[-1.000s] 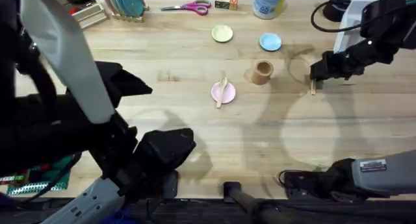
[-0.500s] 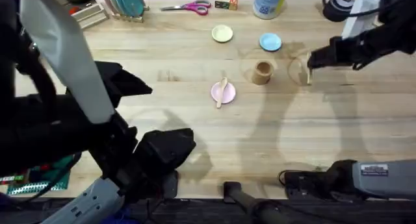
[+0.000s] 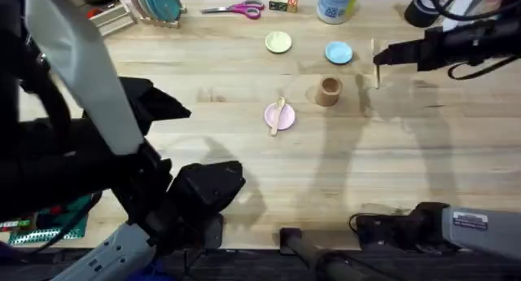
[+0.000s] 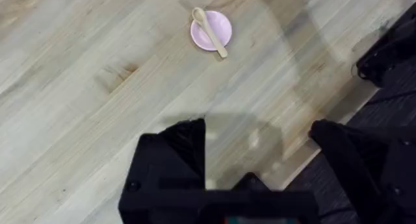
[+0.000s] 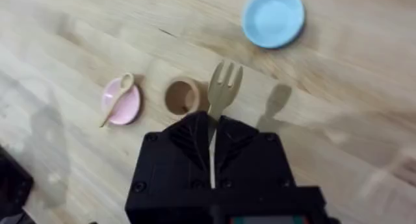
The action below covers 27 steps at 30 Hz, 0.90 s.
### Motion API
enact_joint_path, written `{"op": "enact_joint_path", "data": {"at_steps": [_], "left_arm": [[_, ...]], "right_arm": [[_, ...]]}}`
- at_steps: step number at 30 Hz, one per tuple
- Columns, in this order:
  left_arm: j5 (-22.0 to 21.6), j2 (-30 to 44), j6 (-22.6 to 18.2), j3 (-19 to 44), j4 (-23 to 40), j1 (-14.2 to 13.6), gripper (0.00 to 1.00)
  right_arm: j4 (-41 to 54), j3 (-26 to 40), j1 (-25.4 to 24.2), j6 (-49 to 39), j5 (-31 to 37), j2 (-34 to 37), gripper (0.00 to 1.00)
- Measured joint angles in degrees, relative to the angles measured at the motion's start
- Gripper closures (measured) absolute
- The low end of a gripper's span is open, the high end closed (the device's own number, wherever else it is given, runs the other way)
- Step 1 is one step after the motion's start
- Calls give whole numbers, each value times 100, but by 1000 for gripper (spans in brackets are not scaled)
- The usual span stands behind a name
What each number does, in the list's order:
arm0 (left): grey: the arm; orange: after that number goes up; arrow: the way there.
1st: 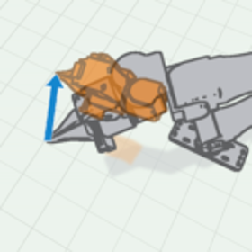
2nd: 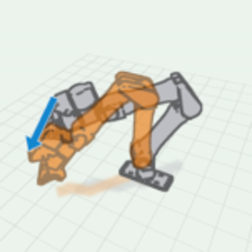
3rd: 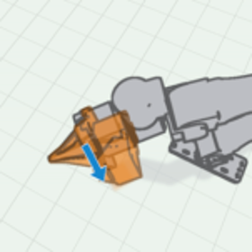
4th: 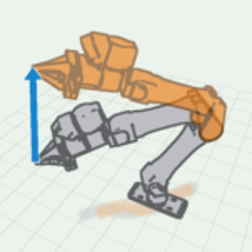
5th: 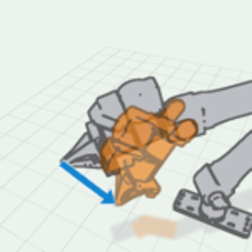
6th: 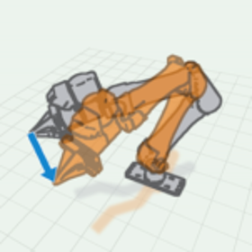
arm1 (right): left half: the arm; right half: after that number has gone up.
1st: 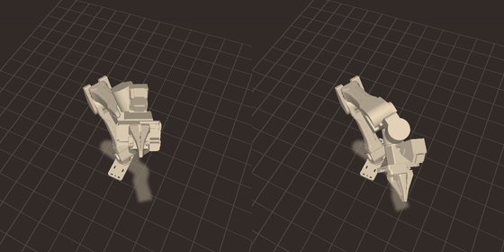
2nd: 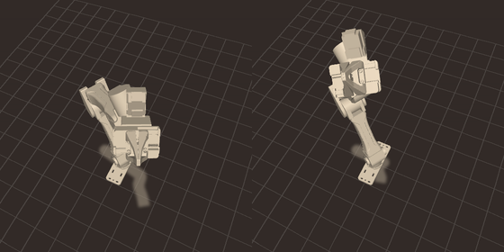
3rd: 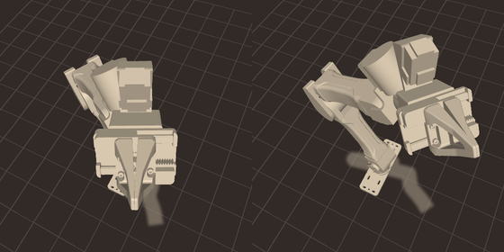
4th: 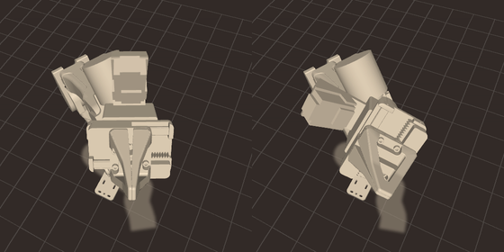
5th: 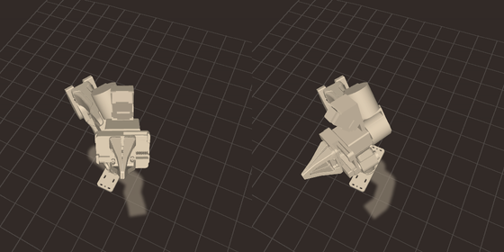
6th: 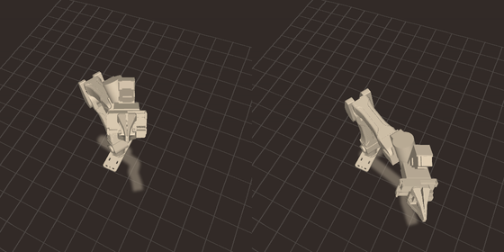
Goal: Pick up a utensil and set it on the pink plate, then put the other utensil in the container.
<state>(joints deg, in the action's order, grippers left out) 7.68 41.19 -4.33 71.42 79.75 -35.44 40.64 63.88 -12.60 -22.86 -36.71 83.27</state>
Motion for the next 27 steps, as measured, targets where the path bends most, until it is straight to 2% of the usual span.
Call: {"op": "enact_joint_path", "data": {"at_steps": [12,27], "left_arm": [[0,0,1,0,0,0,8],[0,0,1,0,2,0,8]], "right_arm": [[-9,0,0,-1076,-1220,-645,970],[21,0,3,-2980,-3192,-475,970]]}}
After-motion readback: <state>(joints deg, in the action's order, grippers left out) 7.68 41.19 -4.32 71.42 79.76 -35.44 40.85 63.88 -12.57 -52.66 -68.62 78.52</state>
